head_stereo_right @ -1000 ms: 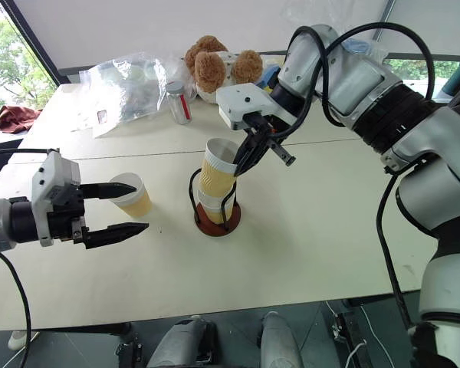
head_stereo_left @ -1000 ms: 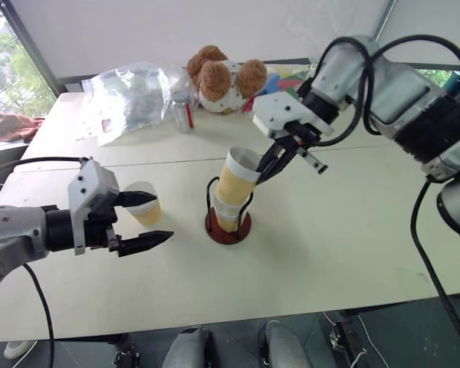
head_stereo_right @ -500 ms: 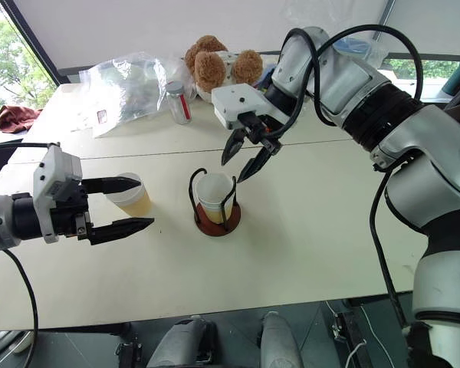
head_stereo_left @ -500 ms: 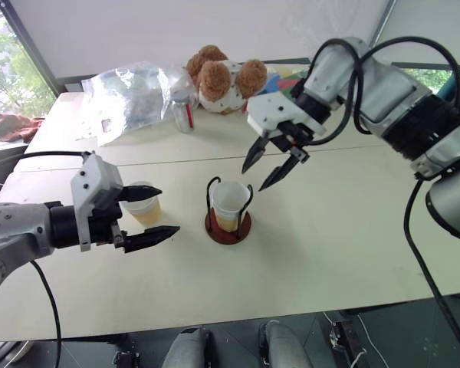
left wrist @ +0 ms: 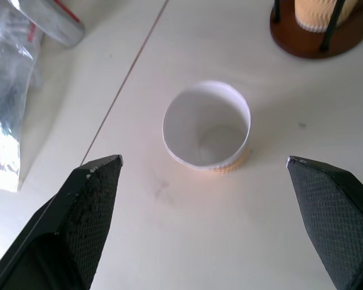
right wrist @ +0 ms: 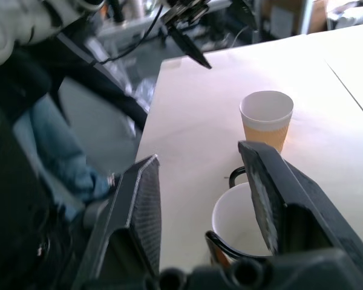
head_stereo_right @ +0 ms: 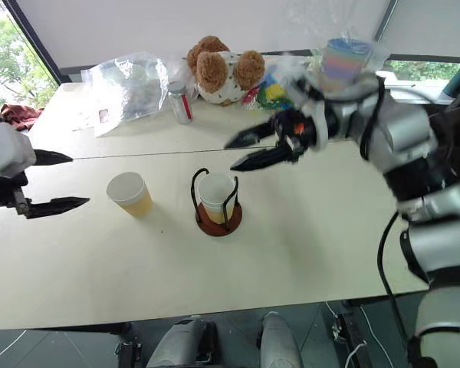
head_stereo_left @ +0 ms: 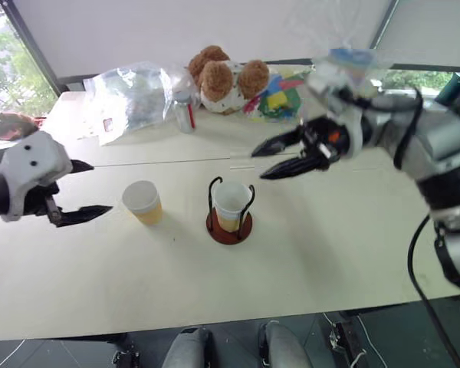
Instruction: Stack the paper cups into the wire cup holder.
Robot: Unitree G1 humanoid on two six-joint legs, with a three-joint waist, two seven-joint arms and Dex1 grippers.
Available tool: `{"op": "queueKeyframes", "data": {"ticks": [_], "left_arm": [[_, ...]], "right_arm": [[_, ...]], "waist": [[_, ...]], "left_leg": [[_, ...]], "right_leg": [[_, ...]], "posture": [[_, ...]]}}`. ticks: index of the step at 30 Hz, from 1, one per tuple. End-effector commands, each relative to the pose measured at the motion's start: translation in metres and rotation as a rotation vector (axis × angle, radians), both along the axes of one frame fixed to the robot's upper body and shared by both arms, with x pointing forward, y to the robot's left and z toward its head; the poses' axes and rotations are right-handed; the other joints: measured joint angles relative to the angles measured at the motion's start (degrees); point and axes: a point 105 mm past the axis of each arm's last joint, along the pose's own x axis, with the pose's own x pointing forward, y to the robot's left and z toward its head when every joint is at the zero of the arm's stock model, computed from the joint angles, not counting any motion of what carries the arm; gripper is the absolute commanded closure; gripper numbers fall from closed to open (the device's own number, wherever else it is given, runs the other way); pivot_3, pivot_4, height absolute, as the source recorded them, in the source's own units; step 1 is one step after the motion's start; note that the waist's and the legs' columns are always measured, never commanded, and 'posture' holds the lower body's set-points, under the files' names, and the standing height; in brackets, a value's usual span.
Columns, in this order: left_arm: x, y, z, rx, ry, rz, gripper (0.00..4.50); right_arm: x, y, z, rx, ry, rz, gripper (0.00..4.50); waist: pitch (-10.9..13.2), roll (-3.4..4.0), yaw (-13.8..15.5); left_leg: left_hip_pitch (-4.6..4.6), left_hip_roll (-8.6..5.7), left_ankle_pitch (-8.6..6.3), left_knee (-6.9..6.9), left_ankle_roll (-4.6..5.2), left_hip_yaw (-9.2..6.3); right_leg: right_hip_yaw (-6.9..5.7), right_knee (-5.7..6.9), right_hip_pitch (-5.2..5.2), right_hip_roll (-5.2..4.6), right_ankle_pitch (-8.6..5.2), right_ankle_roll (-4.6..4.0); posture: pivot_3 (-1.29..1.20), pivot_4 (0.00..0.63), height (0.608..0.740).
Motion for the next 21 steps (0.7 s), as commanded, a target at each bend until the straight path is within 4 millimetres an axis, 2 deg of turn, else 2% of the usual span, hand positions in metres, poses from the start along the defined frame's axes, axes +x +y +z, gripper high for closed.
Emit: {"op": "queueKeyframes", "data": {"ticks": [1,9,14,21], "left_arm": [[0.008,0.010,0.001,-0.012,-0.016,-0.023,0.00],[0.025,0.003,-0.013,0.040,0.034,-0.129,0.00],[0.030,-0.016,-0.019,0.010,0.104,-0.247,0.00],[0.051,-0.029,-0.040,0.042,0.158,-0.347,0.00]], "right_arm": [[-0.008,0.000,0.016,0.085,-0.073,-0.099,2.26],[-0.016,-0.014,0.005,0.151,-0.004,-0.248,2.26],[-0.015,-0.031,0.000,0.154,0.021,-0.346,2.26],[-0.018,-0.037,-0.005,0.145,0.028,-0.399,2.26]], "waist": [[0.03,0.03,0.00],[0.02,-0.05,0.11],[0.01,-0.12,0.37],[0.01,-0.14,0.16]], "left_leg": [[-0.03,0.00,0.00,0.01,-0.01,0.01],[-0.04,0.04,-0.06,0.11,0.15,0.03],[-0.03,0.02,-0.08,0.19,0.24,0.01],[0.01,0.04,-0.09,0.21,0.26,0.01]], "right_leg": [[0.01,0.05,-0.07,0.01,0.00,0.00],[-0.03,0.05,0.01,0.20,0.01,0.01],[-0.04,0.06,0.15,0.30,0.01,0.03],[-0.04,0.07,0.18,0.40,0.01,0.06]], "posture": [[0.00,0.150,0.740],[0.00,0.150,0.740],[0.00,0.150,0.740],[0.00,0.150,0.740]]}}
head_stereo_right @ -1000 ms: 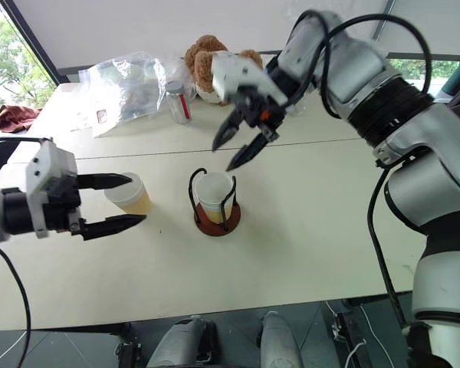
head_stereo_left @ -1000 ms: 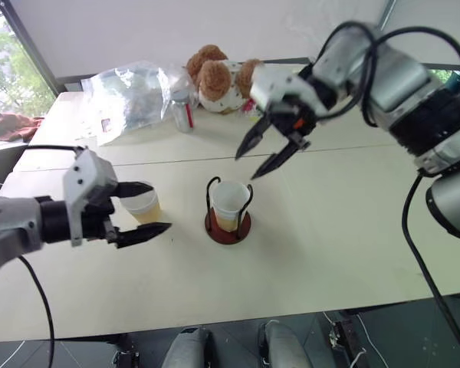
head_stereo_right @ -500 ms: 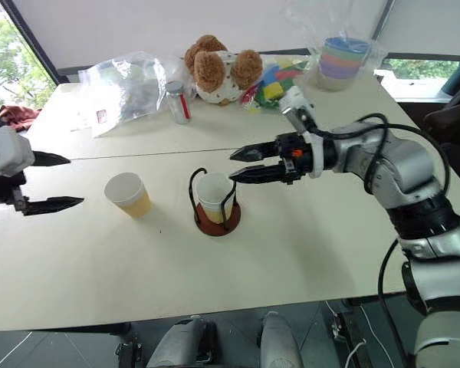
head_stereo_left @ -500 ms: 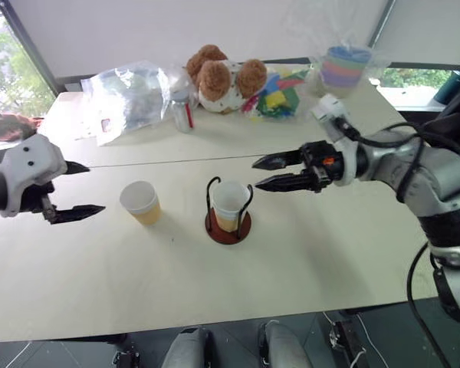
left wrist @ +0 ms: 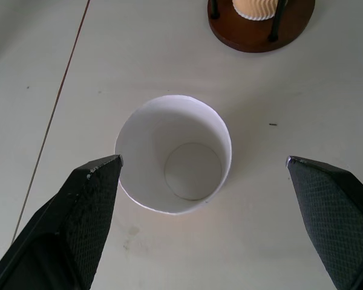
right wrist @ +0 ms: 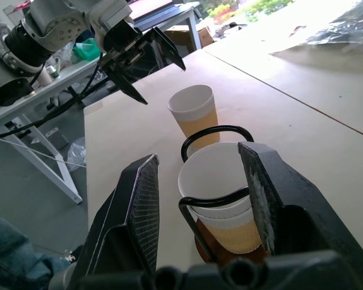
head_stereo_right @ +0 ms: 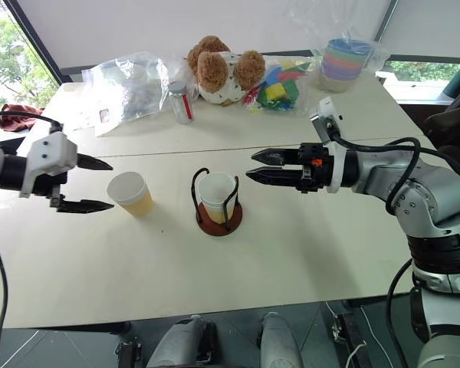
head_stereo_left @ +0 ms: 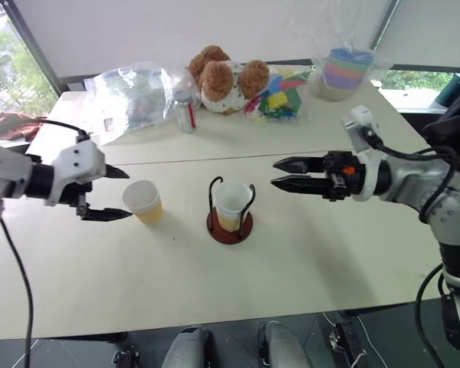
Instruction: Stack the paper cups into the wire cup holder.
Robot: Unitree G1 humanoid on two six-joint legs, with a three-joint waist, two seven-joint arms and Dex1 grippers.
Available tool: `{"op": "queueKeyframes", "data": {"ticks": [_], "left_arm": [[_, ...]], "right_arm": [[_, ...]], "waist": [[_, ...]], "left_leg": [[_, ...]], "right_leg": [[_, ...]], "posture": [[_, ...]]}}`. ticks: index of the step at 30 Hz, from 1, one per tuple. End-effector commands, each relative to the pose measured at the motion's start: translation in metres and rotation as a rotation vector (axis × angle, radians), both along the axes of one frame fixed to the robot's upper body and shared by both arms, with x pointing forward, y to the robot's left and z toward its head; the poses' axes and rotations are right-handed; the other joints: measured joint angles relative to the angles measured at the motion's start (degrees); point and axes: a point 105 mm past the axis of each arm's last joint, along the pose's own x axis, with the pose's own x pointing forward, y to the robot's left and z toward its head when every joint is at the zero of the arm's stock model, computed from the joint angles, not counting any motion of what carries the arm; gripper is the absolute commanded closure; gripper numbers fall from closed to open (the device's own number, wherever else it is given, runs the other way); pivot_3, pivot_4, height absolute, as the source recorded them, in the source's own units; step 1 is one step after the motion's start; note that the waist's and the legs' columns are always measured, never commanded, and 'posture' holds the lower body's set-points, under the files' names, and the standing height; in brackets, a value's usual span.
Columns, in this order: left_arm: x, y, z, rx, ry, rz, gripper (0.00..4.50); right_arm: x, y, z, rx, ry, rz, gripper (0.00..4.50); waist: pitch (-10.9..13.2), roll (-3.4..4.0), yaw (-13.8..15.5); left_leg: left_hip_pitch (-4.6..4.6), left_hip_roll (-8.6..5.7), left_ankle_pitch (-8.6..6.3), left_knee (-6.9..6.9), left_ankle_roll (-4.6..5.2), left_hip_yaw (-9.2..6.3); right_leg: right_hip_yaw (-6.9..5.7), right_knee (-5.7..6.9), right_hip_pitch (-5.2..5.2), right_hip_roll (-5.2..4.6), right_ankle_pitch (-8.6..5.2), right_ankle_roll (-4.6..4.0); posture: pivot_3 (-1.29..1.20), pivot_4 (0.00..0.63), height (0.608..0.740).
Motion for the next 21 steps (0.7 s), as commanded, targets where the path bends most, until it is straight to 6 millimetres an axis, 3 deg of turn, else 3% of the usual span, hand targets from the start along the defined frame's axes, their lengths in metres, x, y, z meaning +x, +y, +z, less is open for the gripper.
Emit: {"op": "queueKeyframes", "data": {"ticks": [1,5,7,11,15,21], "left_arm": [[0.009,-0.001,-0.007,0.038,0.014,-0.038,0.00],[0.020,-0.007,-0.017,-0.011,0.065,-0.052,0.00],[0.023,-0.008,-0.021,-0.001,0.074,-0.068,0.55],[0.024,-0.011,-0.026,0.028,0.087,-0.108,2.28],[0.022,-0.015,-0.027,0.028,0.094,-0.135,4.44],[0.024,-0.021,-0.017,0.023,0.060,-0.144,4.48]], "right_arm": [[-0.006,-0.004,0.013,0.012,-0.061,-0.021,2.26],[-0.004,-0.014,0.026,0.085,-0.074,-0.075,2.26],[-0.004,-0.019,0.024,0.072,-0.074,-0.102,2.23],[-0.006,-0.024,0.025,0.071,-0.075,-0.124,2.23],[-0.005,-0.024,0.024,0.070,-0.075,-0.134,2.23],[-0.003,-0.025,0.020,0.046,-0.069,-0.142,2.23]], "waist": [[0.00,-0.01,0.00],[0.01,-0.03,0.00],[0.00,-0.07,0.06],[0.00,-0.07,-0.03],[0.00,-0.07,-0.06],[0.00,-0.07,-0.02]], "left_leg": [[0.00,0.00,0.00,0.00,0.00,0.00],[-0.01,-0.01,0.00,0.02,0.01,0.01],[-0.01,0.00,0.00,0.03,0.01,-0.01],[-0.02,0.01,-0.03,0.02,0.06,-0.01],[-0.01,0.02,-0.02,0.03,0.06,-0.02],[-0.01,0.02,-0.03,0.04,0.06,-0.02]], "right_leg": [[0.00,0.00,0.00,0.00,0.00,0.00],[-0.01,0.01,0.02,0.01,0.01,0.02],[-0.01,0.01,0.04,0.01,0.02,0.03],[0.00,0.00,0.04,0.01,0.02,0.04],[0.01,0.00,0.04,0.01,0.02,0.04],[0.01,0.01,0.05,0.01,0.02,0.05]], "posture": [[0.00,0.150,0.740],[0.00,0.150,0.740],[0.00,0.150,0.740],[0.00,0.150,0.740],[0.00,0.150,0.740],[0.00,0.150,0.740]]}}
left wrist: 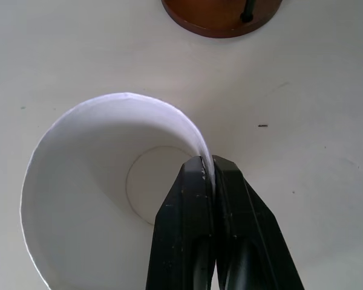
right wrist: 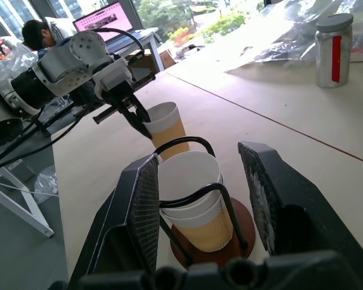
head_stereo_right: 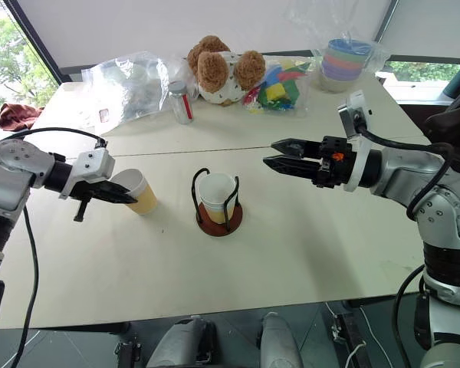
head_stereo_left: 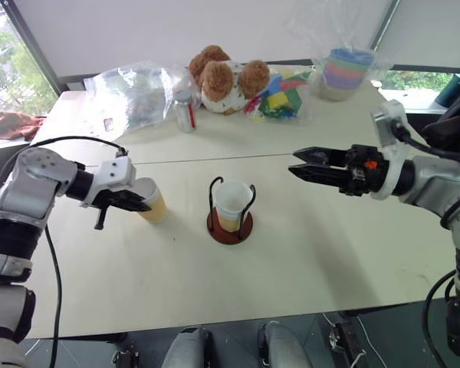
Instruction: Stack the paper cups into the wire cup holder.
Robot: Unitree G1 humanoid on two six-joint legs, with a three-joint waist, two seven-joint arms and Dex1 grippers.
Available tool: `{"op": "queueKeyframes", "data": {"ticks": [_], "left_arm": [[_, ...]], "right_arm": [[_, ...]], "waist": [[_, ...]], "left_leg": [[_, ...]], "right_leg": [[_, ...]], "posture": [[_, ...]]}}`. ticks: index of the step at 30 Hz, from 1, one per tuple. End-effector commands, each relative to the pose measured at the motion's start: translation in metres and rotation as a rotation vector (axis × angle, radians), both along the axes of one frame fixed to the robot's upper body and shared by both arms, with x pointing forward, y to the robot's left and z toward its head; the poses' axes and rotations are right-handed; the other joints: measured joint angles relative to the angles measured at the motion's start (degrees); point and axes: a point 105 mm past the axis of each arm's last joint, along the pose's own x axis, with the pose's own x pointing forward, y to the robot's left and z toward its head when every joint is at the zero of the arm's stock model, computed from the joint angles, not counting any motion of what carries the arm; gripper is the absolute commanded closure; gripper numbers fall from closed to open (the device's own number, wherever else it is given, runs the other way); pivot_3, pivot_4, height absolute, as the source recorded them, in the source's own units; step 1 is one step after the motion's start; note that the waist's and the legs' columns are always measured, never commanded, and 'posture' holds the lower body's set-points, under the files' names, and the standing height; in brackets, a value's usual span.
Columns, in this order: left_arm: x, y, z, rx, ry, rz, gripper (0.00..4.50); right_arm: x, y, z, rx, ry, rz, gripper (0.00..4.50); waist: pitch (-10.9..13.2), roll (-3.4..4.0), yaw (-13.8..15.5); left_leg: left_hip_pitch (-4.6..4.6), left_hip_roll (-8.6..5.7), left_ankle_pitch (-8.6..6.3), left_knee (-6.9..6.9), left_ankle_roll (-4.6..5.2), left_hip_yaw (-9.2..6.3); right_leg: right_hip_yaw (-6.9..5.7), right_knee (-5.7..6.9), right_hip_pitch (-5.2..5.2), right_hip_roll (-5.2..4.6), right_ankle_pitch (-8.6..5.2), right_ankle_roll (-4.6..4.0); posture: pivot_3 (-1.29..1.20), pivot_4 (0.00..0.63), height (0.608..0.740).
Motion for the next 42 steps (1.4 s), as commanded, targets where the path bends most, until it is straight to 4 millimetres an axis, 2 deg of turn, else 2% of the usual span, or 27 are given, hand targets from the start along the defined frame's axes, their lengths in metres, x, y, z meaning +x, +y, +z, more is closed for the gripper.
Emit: {"op": "queueKeyframes", "data": {"ticks": [1,3,5,8,10,14,17,23,37,40,42], "left_arm": [[0.006,-0.007,0.024,-0.012,-0.089,-0.012,4.48],[0.012,-0.009,0.035,-0.018,-0.128,-0.011,4.48],[0.016,-0.015,0.057,-0.011,-0.177,-0.040,4.48],[0.018,-0.044,0.110,-0.049,-0.228,-0.140,4.48],[0.011,-0.068,0.134,-0.079,-0.223,-0.223,4.48],[-0.001,-0.108,0.155,-0.129,-0.170,-0.378,4.48],[-0.004,-0.130,0.149,-0.119,-0.127,-0.472,4.48],[-0.010,-0.147,0.128,-0.071,-0.071,-0.587,4.48],[-0.012,-0.163,0.104,-0.011,-0.026,-0.688,4.48],[-0.006,-0.164,0.099,0.021,-0.040,-0.690,3.65],[-0.004,-0.165,0.100,0.021,-0.045,-0.688,2.65]], "right_arm": [[-0.003,-0.003,0.008,-0.024,-0.051,-0.011,2.23],[0.000,-0.009,0.003,-0.046,-0.048,-0.041,2.23],[0.003,-0.018,-0.007,-0.108,-0.037,-0.086,2.23],[0.004,-0.032,-0.023,-0.213,-0.027,-0.136,2.23],[0.002,-0.038,-0.026,-0.234,-0.030,-0.151,2.23],[-0.003,-0.036,-0.030,-0.229,-0.032,-0.154,2.23],[-0.009,-0.032,-0.034,-0.208,-0.028,-0.164,2.23],[-0.013,-0.034,-0.032,-0.168,-0.025,-0.211,2.23],[-0.020,-0.034,-0.037,-0.156,-0.005,-0.247,2.23],[-0.020,-0.033,-0.037,-0.155,-0.003,-0.247,2.23],[-0.019,-0.032,-0.038,-0.154,-0.001,-0.246,2.23]], "waist": [[0.00,0.00,0.08],[0.00,-0.02,0.26],[0.04,-0.12,0.67],[0.09,-0.28,1.44],[0.10,-0.29,1.49],[0.05,-0.19,1.01],[0.06,-0.20,1.00],[0.08,-0.20,0.84],[0.09,-0.22,1.28],[0.09,-0.22,1.32],[0.09,-0.22,1.28]], "left_leg": [[0.00,0.00,0.00,0.00,0.00,0.00],[0.00,0.00,0.00,0.02,0.00,-0.02],[-0.01,-0.02,0.00,0.06,0.00,-0.03],[-0.05,-0.06,0.00,0.11,0.01,-0.04],[-0.13,-0.08,-0.04,0.24,0.07,-0.13],[-0.08,-0.12,-0.25,0.49,0.43,-0.02],[-0.06,-0.07,-0.25,0.60,0.44,-0.05],[-0.04,-0.03,-0.25,0.69,0.42,-0.06],[-0.07,-0.07,-0.25,0.73,0.43,-0.07],[-0.07,-0.08,-0.25,0.76,0.43,-0.07],[-0.07,-0.09,-0.25,0.77,0.43,-0.06]], "right_leg": [[0.00,0.00,0.00,0.00,0.00,0.00],[-0.01,0.00,0.01,0.00,0.00,0.00],[-0.01,0.00,0.04,0.00,0.01,0.01],[-0.02,-0.01,0.05,0.02,0.01,0.03],[-0.05,-0.02,0.10,0.03,0.00,0.07],[0.15,-0.01,0.22,-0.03,-0.05,0.23],[0.14,-0.01,0.21,-0.01,-0.07,0.28],[0.16,0.11,0.18,0.03,-0.08,0.30],[0.16,0.06,0.21,0.01,-0.08,0.30],[0.17,0.06,0.24,0.01,-0.08,0.30],[0.17,0.06,0.24,0.01,-0.08,0.30]], "posture": [[0.00,0.150,0.740],[0.00,0.150,0.740],[0.00,0.150,0.740],[0.00,0.150,0.740],[0.00,0.150,0.740],[0.00,0.150,0.740],[0.00,0.150,0.740],[0.00,0.150,0.740],[0.00,0.150,0.740],[0.00,0.150,0.740],[0.00,0.150,0.740]]}}
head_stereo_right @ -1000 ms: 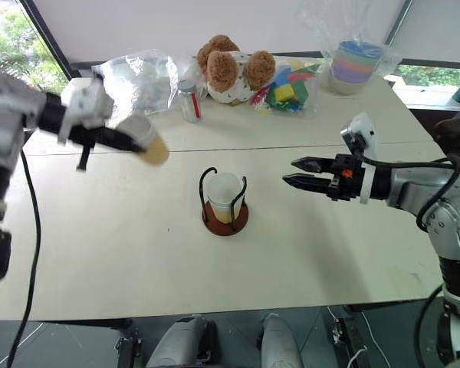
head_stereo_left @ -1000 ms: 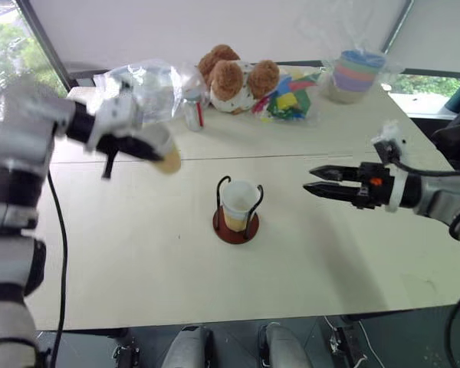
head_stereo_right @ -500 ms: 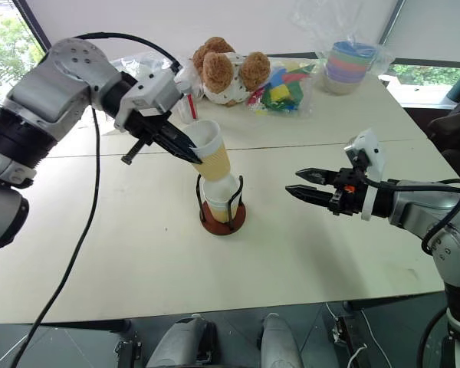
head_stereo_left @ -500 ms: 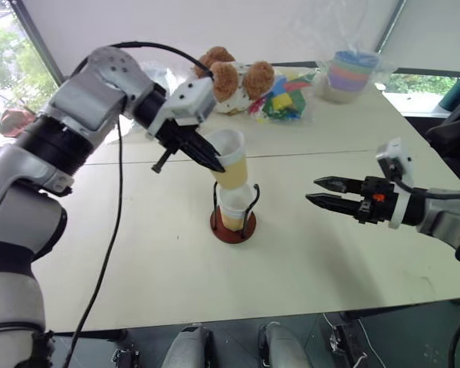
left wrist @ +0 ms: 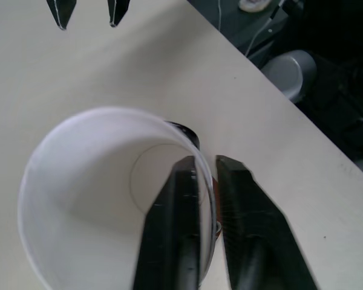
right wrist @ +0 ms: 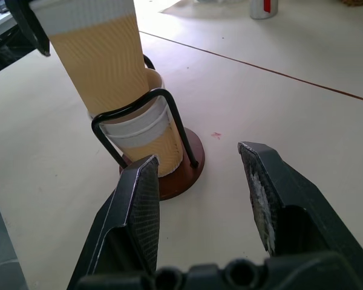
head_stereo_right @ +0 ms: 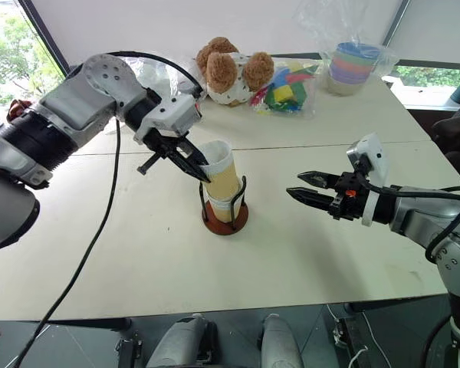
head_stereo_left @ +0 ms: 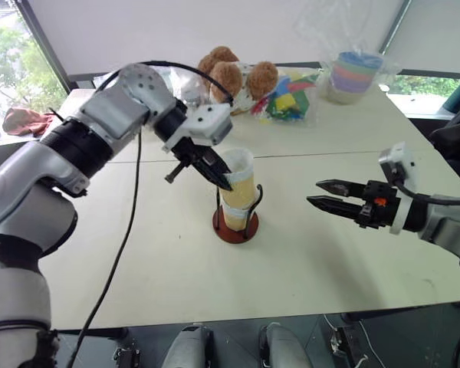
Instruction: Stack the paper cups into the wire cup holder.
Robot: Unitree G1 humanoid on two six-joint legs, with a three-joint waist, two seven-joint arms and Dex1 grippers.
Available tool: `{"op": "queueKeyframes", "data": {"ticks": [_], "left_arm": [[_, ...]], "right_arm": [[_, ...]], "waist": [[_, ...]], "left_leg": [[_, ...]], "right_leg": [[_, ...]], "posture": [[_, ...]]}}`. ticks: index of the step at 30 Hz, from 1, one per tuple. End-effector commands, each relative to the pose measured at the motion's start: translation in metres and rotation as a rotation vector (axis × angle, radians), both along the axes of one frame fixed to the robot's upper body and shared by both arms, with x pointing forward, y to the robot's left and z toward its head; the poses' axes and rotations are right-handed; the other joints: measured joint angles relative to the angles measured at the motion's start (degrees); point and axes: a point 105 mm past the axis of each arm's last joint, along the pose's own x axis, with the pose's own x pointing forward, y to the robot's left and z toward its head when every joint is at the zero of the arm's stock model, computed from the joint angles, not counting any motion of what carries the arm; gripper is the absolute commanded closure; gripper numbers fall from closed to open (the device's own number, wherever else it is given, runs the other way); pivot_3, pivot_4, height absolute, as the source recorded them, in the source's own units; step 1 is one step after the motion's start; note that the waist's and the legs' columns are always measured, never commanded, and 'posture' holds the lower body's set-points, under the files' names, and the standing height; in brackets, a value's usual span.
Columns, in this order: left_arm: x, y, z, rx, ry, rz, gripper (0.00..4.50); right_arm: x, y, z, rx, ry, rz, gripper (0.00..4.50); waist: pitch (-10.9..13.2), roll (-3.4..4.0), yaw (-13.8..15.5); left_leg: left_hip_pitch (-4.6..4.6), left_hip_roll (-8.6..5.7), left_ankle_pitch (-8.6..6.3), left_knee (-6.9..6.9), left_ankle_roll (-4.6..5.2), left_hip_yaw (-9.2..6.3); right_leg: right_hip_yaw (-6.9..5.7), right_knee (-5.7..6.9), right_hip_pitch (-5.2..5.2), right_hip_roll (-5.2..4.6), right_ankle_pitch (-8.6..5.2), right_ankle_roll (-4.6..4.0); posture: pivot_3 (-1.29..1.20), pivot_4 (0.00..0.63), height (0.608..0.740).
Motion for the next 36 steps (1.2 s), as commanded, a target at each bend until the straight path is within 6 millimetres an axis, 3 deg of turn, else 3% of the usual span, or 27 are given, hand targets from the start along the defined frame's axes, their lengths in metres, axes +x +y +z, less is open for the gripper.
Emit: {"op": "queueKeyframes", "data": {"ticks": [1,3,8,10,12,15,17,19,22,29,36], "left_arm": [[0.003,-0.005,0.018,-0.028,-0.070,-0.013,2.11],[0.006,-0.007,0.021,-0.056,-0.078,-0.009,1.15],[0.016,-0.003,0.054,-0.263,-0.041,0.092,1.15],[0.022,0.009,0.067,-0.384,-0.021,0.188,1.15],[0.030,0.036,0.064,-0.529,-0.009,0.368,1.15],[0.037,0.075,0.047,-0.727,-0.028,0.670,1.15],[0.038,0.100,0.021,-0.848,-0.025,0.920,1.15],[0.026,0.121,-0.012,-0.867,-0.083,1.111,1.15],[0.003,0.147,-0.042,-0.979,-0.115,1.398,1.15],[-0.041,0.158,-0.095,-1.035,-0.151,1.739,1.15],[-0.045,0.169,-0.117,-1.093,-0.150,1.860,1.15]], "right_arm": [[-0.003,0.003,0.009,0.008,-0.043,0.014,2.23],[-0.002,0.003,0.009,0.014,-0.041,0.013,2.23],[0.005,0.004,0.003,0.020,-0.045,-0.005,2.23],[0.013,0.001,0.000,0.018,-0.066,-0.041,2.23],[0.027,-0.002,-0.007,0.028,-0.088,-0.092,2.23],[0.049,-0.004,-0.018,0.060,-0.117,-0.164,2.23],[0.064,-0.007,-0.023,0.098,-0.143,-0.221,2.23],[0.077,-0.010,-0.029,0.132,-0.154,-0.273,2.23],[0.094,-0.018,-0.041,0.187,-0.186,-0.359,2.23],[0.117,-0.027,-0.062,0.200,-0.235,-0.467,2.23],[0.128,-0.041,-0.064,0.190,-0.283,-0.567,2.23]], "waist": [[0.00,0.00,-0.02],[0.00,0.00,0.00],[0.02,-0.03,-0.06],[0.01,-0.01,-0.33],[-0.05,0.09,-1.41],[-0.09,0.16,-2.45],[-0.01,0.01,-1.96],[-0.04,0.04,-1.97],[-0.02,-0.06,-1.03],[-0.13,-0.08,0.06],[-0.15,-0.03,-0.16]], "left_leg": [[0.00,0.00,0.00,0.00,0.00,0.00],[0.00,0.00,0.00,-0.01,0.00,-0.01],[-0.01,0.00,-0.01,-0.01,0.01,-0.01],[-0.01,0.01,-0.01,-0.01,0.01,-0.01],[0.04,0.02,-0.02,-0.05,0.04,0.00],[0.28,0.05,-0.04,-0.20,0.06,-0.03],[0.24,0.05,0.03,-0.18,-0.05,-0.19],[0.15,0.07,0.21,-0.14,-0.40,-0.19],[0.08,0.00,0.23,-0.17,-0.49,-0.24],[0.19,-0.33,0.24,-0.13,-0.53,-0.28],[0.32,-0.18,0.23,-0.16,-0.51,-0.24]], "right_leg": [[0.00,0.00,0.00,0.00,0.00,0.00],[-0.01,0.00,0.00,0.00,0.00,0.00],[-0.02,-0.02,0.00,0.01,0.00,0.00],[-0.02,-0.02,-0.01,0.01,0.00,0.00],[0.00,-0.01,-0.02,0.01,-0.01,0.02],[0.27,0.09,-0.02,0.04,-0.02,0.05],[0.25,0.24,-0.10,0.08,-0.02,0.05],[0.38,0.36,-0.21,0.03,0.01,0.03],[0.47,0.32,-0.21,-0.04,0.01,0.03],[0.54,-0.01,0.08,-0.28,0.13,-0.07],[0.54,0.07,0.09,0.00,0.15,-0.08]], "posture": [[0.00,0.150,0.740],[0.00,0.150,0.740],[0.00,0.150,0.740],[0.00,0.150,0.740],[0.00,0.150,0.740],[0.00,0.150,0.740],[0.00,0.150,0.740],[0.00,0.150,0.740],[0.00,0.150,0.740],[0.00,0.150,0.740],[0.00,0.150,0.740]]}}
